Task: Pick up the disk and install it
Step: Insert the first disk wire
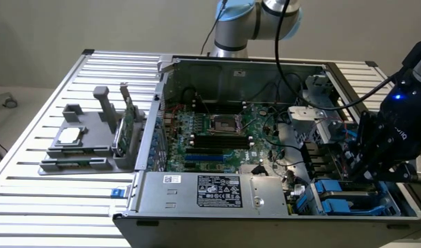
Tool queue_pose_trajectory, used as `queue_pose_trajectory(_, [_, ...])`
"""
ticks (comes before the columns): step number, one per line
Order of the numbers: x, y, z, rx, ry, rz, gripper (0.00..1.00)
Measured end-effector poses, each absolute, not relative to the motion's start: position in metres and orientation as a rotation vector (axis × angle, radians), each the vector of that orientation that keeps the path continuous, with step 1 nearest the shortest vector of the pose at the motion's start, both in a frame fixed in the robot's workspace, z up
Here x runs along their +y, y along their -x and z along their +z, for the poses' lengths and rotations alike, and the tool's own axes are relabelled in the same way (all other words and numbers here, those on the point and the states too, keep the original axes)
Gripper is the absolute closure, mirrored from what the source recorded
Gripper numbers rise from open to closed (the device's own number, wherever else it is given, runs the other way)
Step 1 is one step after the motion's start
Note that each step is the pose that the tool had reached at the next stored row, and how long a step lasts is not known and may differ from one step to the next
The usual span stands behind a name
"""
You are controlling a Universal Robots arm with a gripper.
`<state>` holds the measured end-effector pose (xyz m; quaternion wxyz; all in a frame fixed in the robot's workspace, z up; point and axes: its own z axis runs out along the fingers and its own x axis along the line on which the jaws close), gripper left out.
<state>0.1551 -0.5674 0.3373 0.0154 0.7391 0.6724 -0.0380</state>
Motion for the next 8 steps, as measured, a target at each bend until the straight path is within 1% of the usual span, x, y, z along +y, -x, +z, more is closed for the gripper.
queue_pose_trajectory(8, [-0.5697,-0.1551,0.3364,2.115,-2.277,-0.118,0.83])
